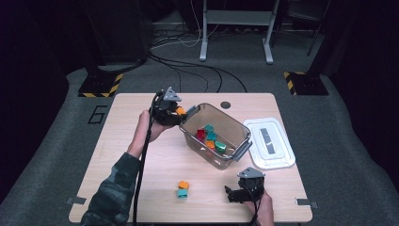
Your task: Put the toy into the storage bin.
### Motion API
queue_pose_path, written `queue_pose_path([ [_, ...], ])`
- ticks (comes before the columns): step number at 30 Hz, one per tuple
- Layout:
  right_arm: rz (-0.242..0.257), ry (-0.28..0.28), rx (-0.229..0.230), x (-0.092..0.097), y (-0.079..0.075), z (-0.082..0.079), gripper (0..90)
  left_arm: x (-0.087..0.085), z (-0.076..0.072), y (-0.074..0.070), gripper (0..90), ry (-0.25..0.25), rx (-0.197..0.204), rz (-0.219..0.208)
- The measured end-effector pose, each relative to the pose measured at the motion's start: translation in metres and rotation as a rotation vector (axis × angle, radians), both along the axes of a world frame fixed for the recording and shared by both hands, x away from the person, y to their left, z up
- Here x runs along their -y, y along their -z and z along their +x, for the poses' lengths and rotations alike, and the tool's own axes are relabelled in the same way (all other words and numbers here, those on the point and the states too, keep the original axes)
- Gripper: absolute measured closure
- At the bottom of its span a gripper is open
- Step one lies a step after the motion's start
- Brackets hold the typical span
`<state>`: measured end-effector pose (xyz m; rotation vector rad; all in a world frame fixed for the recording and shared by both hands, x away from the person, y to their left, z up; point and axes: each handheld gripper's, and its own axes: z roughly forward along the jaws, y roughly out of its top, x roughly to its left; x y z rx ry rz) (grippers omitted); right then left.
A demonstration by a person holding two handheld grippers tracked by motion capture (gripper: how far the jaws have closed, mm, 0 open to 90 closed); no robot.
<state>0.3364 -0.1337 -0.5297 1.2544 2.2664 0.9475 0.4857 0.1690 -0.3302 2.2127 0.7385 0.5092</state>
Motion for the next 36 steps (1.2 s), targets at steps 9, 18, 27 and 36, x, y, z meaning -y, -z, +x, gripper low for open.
queue_pose_path([
  [9, 0.0, 0.0, 0.0, 0.0, 0.0, 0.0, 0.0, 0.018, 0.02, 0.013, 58.5, 0.008, -0.038, 0.023],
  [18, 0.0, 0.001, 0.001, 0.0, 0.0, 0.0, 0.0, 0.032, 0.03, 0.02, 58.5, 0.032, -0.063, 0.053],
  [27, 0.0, 0.0, 0.0, 0.0, 0.0, 0.0, 0.0, 0.035, 0.039, 0.029, 58.2, 0.026, -0.094, 0.056],
  [36, 0.0, 0.0, 0.001, 0.0, 0.0, 0.0, 0.0, 0.028, 0.035, 0.024, 24.4, -0.007, -0.111, 0.022],
])
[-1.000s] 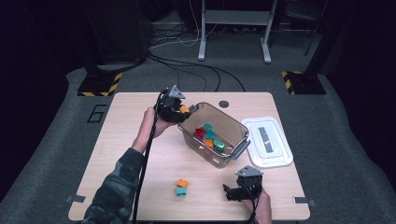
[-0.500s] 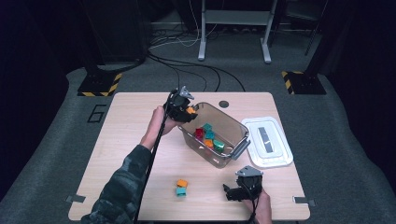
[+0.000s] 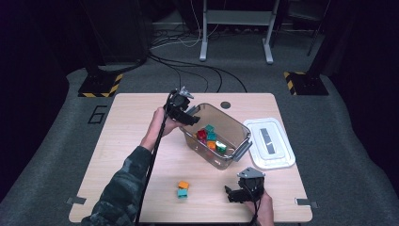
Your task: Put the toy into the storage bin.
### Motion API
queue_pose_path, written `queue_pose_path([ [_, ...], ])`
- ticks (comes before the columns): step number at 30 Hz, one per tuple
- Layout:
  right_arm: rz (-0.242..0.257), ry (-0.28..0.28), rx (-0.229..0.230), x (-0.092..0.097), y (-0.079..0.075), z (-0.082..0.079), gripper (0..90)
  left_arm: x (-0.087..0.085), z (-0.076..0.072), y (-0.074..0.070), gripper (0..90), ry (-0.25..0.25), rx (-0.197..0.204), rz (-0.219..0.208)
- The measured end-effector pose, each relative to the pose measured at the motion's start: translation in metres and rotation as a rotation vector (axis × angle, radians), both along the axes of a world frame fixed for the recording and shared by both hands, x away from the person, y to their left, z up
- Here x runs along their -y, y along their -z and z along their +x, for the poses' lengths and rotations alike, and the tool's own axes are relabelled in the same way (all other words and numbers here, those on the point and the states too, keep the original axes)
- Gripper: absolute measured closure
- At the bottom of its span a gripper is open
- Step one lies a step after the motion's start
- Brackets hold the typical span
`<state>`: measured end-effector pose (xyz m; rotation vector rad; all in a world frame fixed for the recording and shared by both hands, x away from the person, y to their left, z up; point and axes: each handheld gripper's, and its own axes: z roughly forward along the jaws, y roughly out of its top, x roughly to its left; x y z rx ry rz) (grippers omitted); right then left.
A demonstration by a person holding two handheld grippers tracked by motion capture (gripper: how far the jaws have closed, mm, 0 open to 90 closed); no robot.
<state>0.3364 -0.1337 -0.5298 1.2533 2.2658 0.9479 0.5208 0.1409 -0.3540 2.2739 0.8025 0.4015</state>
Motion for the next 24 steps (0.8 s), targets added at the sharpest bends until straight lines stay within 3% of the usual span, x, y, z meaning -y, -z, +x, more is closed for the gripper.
queue_pose_path([
  [5, 0.0, 0.0, -0.001, 0.0, 0.0, 0.0, 0.0, -0.01, -0.012, -0.01, 15.5, -0.007, 0.024, -0.008],
  [12, 0.0, -0.001, 0.0, 0.0, 0.0, 0.0, 0.0, -0.023, -0.034, -0.013, 12.7, -0.009, 0.056, -0.005],
  [24, -0.002, -0.003, 0.0, 0.0, 0.0, 0.0, 0.0, -0.038, -0.068, 0.004, 9.8, -0.013, 0.06, 0.016],
])
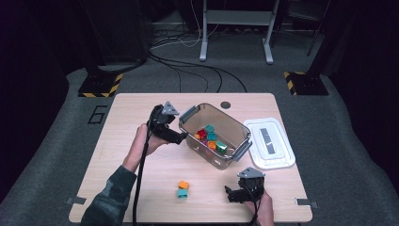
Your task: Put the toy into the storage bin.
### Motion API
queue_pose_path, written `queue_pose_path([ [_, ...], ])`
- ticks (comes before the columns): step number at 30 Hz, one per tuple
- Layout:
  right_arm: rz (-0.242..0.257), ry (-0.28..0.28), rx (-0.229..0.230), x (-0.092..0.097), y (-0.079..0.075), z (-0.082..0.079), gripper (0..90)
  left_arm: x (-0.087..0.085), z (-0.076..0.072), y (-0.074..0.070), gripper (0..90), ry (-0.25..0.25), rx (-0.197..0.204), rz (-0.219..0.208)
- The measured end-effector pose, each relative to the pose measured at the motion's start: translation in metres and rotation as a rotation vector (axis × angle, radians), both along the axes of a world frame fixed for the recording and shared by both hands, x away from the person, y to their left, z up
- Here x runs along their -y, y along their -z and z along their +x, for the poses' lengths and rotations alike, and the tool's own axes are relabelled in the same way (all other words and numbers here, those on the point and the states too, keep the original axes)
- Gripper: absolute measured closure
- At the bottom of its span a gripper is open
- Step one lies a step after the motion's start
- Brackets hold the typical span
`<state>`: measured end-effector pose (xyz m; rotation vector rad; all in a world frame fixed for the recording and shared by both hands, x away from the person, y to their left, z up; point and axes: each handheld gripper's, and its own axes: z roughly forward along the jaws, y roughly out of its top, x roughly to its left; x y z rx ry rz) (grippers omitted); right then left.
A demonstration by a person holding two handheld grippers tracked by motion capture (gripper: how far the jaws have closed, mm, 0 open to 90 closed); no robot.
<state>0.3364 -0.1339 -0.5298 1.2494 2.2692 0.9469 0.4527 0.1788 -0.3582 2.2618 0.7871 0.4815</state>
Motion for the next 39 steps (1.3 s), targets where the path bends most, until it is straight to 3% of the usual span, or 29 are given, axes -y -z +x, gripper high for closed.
queue_pose_path([
  [9, -0.001, 0.001, 0.001, 0.0, 0.0, 0.0, 0.0, -0.006, -0.021, 0.023, 9.6, 0.01, -0.014, 0.016],
  [24, 0.0, 0.0, 0.0, 0.0, 0.0, 0.0, 0.0, -0.007, -0.048, 0.083, 8.8, 0.038, -0.135, 0.055],
  [34, 0.0, 0.0, 0.0, 0.0, 0.0, 0.0, 0.0, -0.001, -0.064, 0.108, 6.7, 0.078, -0.196, 0.062],
  [39, -0.001, 0.001, 0.001, 0.0, 0.0, 0.0, 0.0, 0.002, -0.071, 0.117, 6.1, 0.101, -0.214, 0.087],
])
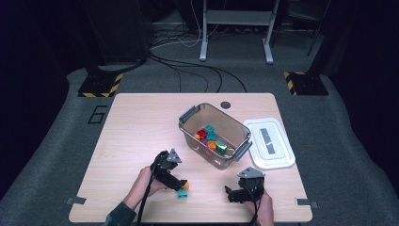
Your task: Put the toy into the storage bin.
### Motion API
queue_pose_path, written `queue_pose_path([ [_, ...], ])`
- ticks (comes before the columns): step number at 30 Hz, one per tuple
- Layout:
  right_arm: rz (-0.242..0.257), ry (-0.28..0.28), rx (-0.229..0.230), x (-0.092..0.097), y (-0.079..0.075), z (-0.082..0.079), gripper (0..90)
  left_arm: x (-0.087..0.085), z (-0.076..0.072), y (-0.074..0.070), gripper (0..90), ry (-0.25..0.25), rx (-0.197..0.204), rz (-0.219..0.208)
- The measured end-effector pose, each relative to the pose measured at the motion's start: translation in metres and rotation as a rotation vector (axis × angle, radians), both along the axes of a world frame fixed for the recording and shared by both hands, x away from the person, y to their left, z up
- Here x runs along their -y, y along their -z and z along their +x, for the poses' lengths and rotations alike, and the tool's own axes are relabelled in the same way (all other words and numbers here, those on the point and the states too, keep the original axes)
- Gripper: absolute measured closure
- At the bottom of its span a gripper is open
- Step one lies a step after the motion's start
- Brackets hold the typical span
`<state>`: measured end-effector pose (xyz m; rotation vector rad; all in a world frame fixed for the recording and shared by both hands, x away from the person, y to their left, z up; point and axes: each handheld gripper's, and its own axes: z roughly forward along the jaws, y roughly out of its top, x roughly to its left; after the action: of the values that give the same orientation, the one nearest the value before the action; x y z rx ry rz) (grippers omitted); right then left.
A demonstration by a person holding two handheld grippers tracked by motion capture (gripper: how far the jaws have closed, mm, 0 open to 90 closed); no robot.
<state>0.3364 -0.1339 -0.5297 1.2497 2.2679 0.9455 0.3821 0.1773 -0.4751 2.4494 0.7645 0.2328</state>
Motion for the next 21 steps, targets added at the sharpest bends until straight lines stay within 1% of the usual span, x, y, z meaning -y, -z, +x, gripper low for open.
queue_pose_path([
  [1, 0.0, 0.0, 0.0, 0.0, 0.0, 0.0, 0.0, -0.0003, -0.0004, 0.0003, 6.1, 0.004, -0.006, 0.006],
  [2, 0.0, 0.0, 0.0, 0.0, 0.0, 0.0, 0.0, -0.0005, -0.0012, 0.0013, 6.1, -0.001, -0.002, 0.006],
  [4, 0.001, -0.001, -0.001, 0.0, 0.0, 0.0, 0.0, -0.0006, -0.0021, 0.0033, 6.0, -0.001, -0.006, 0.002],
  [6, 0.0, 0.0, 0.0, 0.0, 0.0, 0.0, 0.0, -0.0003, -0.0025, 0.0052, 5.8, -0.002, -0.007, 0.007],
  [8, 0.0, 0.0, 0.0, 0.0, 0.0, 0.0, 0.0, 0.0001, -0.0025, 0.0073, 4.7, -0.005, -0.016, -0.008],
  [10, 0.0, 0.0, -0.001, 0.0, 0.0, 0.0, 0.0, 0.0002, -0.0022, 0.0085, 4.3, -0.014, -0.01, -0.021],
  [11, 0.0, 0.0, 0.0, 0.0, 0.0, 0.0, 0.0, 0.0, -0.002, 0.0083, 4.3, -0.019, -0.003, -0.019],
  [12, 0.0, 0.0, 0.0, 0.0, 0.0, 0.0, 0.0, -0.0005, -0.0013, 0.009, 4.3, -0.031, 0.001, -0.028],
  [15, 0.0, 0.0, 0.0, 0.0, 0.0, 0.0, 0.0, -0.0013, -0.0008, 0.0086, 4.4, -0.043, 0.011, -0.024],
  [18, 0.0, 0.0, 0.0, 0.0, 0.0, 0.0, 0.0, -0.0016, -0.003, 0.0069, 4.9, -0.02, 0.012, -0.005],
  [19, 0.0, 0.0, -0.001, 0.0, 0.0, 0.0, 0.0, -0.001, -0.0046, 0.007, 4.9, -0.014, 0.008, -0.007],
  [21, 0.0, 0.0, 0.0, 0.0, 0.0, 0.0, 0.0, -0.0009, -0.0065, 0.0069, 4.8, -0.007, 0.013, -0.002],
])
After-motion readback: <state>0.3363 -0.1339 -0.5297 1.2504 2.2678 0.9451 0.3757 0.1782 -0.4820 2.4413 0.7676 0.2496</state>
